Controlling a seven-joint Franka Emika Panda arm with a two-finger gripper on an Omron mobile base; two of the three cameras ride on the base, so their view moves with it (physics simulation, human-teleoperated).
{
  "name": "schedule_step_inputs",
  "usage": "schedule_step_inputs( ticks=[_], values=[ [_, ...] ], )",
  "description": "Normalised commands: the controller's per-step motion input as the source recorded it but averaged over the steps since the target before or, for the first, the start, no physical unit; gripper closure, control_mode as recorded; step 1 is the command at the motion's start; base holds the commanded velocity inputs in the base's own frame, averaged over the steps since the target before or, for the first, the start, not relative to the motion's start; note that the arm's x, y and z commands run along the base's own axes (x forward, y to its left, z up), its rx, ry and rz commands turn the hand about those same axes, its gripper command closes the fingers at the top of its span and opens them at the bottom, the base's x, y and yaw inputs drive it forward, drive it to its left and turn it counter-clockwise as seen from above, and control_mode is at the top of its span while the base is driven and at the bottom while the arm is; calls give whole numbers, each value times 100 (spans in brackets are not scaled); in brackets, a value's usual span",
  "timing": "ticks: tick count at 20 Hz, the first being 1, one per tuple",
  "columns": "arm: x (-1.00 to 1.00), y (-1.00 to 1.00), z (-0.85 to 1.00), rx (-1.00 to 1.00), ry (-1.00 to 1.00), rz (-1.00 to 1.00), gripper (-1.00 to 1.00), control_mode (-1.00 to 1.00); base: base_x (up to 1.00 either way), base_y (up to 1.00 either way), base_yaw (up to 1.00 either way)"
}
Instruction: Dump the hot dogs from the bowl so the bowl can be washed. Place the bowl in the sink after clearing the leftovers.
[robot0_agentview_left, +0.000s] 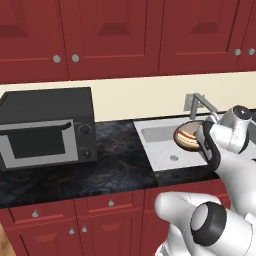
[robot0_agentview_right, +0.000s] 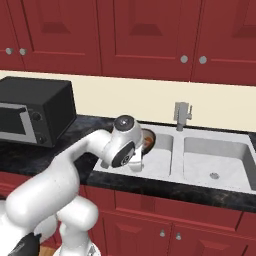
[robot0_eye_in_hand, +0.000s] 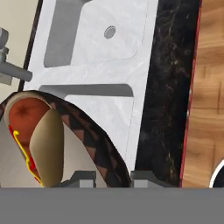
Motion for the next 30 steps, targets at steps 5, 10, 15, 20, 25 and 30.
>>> schedule_step_inputs(
  ticks=[5,10,15,20,25,30],
  values=[
    [63,0,-31,-17,7,0,100,-100,0,0,0],
    [10,-1,-7,-4,5,0,100,-100,0,0,0],
    [32,-9,-10,-8,1,0,100,-100,0,0,0],
    [38,-11,-14,-10,1,0,100,-100,0,0,0],
    [24,-1,-37,-23,13,0,100,-100,0,0,0],
    [34,0,-16,-19,16,0,100,-100,0,0,0]
  ],
)
